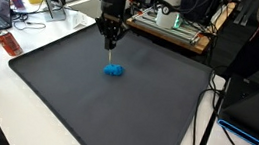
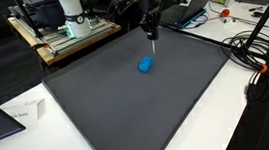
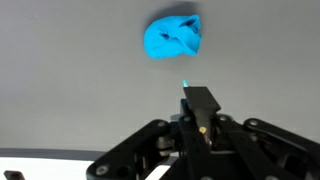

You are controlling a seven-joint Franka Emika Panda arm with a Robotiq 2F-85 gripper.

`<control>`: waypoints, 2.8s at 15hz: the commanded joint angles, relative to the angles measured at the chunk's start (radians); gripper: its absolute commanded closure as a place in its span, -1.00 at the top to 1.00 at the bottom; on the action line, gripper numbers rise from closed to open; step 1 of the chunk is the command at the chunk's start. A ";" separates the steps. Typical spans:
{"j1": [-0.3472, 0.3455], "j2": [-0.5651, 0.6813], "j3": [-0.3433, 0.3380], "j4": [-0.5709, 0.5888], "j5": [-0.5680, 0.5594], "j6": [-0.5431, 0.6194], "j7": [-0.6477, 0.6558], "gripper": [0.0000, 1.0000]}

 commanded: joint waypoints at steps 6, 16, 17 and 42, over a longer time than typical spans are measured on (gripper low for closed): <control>0.055 0.139 -0.074 0.118 -0.106 0.011 0.216 -0.94; 0.127 0.258 -0.126 0.192 -0.137 -0.009 0.295 -0.94; 0.124 0.267 -0.123 0.198 -0.125 -0.014 0.287 -0.94; 0.053 0.291 -0.081 0.310 -0.002 -0.214 0.210 -0.94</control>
